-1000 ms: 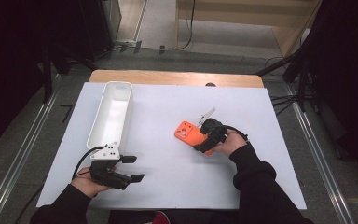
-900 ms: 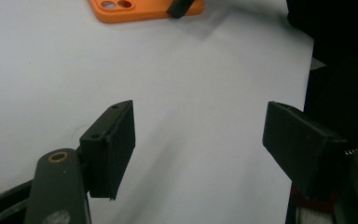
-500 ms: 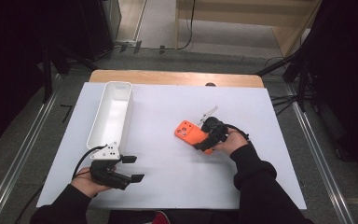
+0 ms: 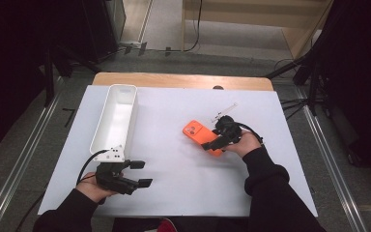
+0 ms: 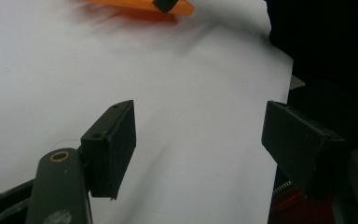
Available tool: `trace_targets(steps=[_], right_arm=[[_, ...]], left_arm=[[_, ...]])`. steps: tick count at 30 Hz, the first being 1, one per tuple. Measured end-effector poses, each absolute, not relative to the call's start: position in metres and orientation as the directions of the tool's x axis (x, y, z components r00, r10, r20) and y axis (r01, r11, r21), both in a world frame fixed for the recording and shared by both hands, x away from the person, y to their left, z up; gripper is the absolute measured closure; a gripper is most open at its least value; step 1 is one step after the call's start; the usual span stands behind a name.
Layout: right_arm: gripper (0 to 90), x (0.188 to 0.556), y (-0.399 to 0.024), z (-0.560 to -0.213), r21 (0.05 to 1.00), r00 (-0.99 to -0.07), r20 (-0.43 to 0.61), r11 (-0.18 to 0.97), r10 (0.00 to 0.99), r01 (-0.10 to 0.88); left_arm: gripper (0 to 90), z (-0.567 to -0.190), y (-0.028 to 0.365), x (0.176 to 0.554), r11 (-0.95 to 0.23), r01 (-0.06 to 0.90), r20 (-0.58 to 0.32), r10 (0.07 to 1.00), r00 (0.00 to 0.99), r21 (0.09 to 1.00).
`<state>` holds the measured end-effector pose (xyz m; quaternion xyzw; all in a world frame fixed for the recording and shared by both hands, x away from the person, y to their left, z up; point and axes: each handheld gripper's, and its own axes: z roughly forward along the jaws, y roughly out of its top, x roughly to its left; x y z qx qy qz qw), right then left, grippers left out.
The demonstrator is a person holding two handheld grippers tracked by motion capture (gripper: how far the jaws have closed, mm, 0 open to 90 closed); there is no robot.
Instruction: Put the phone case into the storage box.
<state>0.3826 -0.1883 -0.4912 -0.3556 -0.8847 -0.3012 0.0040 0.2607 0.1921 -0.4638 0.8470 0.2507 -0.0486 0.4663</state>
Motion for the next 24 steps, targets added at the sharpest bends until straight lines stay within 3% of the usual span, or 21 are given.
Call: trace_targets(steps=[8,11,24], right_arm=[[14.5,0.383,-0.196,-0.487,0.538,-0.728,0.279,0.526,0.627,0.659],[14.5,0.383,-0.199,-0.484,0.551,-0.724,0.288,0.509,0.627,0.661],[14.5,0.376,-0.21,-0.471,0.591,-0.705,0.329,0.446,0.628,0.673]], left_arm=[[25.6,-0.456,0.188,0.268,-0.391,0.517,-0.364,0.403,0.84,0.761],[18.6,-0.453,0.183,0.274,-0.39,0.571,-0.424,0.403,0.811,0.722],[18.8,-0.439,0.168,0.287,-0.369,0.606,-0.441,0.441,0.782,0.705]])
